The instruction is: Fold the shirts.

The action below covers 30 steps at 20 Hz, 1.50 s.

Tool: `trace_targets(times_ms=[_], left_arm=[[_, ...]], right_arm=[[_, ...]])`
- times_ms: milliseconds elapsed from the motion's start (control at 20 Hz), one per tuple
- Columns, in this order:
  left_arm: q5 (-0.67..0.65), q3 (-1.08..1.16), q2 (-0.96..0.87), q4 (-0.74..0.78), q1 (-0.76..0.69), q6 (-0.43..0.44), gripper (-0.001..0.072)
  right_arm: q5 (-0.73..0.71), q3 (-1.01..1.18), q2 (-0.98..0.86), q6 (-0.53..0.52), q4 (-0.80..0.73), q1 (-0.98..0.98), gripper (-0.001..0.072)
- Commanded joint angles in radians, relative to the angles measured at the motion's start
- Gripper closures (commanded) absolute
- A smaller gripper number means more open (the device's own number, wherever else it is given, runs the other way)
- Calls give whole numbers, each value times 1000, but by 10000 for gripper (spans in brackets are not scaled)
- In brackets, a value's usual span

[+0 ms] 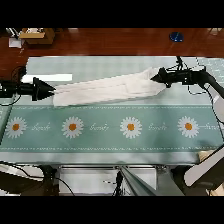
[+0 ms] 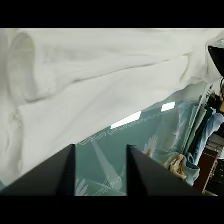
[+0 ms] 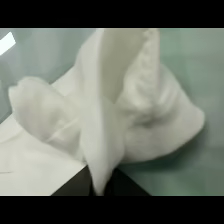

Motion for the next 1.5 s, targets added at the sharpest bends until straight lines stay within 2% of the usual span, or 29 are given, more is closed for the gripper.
trace_targets(times_ms=[0, 50, 250, 550, 950, 1200, 1350, 1450], left_arm=[[-26, 1, 0, -14, -11, -2, 581], [-44, 1, 0, -29, -21, -1, 688], [-56, 1, 2, -92, -109, 4, 687], [-23, 1, 3, -237, -387, 51, 688], [221, 1, -2, -282, -800, 5, 687], [413, 1, -16, -426, -964, 6, 686], [528, 1, -39, -426, -1043, -4, 686], [585, 1, -64, -430, -1094, -52, 686]], right_arm=[[63, 16, 53, -39, 12, 13, 686], [82, 16, 87, -39, -3, 9, 686], [147, 16, 251, -4, -102, 9, 686], [267, 16, 454, 105, -245, 9, 686], [380, 16, 634, 205, -347, 11, 687], [453, 16, 729, 253, -404, 57, 686], [471, 16, 791, 306, -422, 80, 686], [489, 16, 840, 333, -417, 79, 687]])
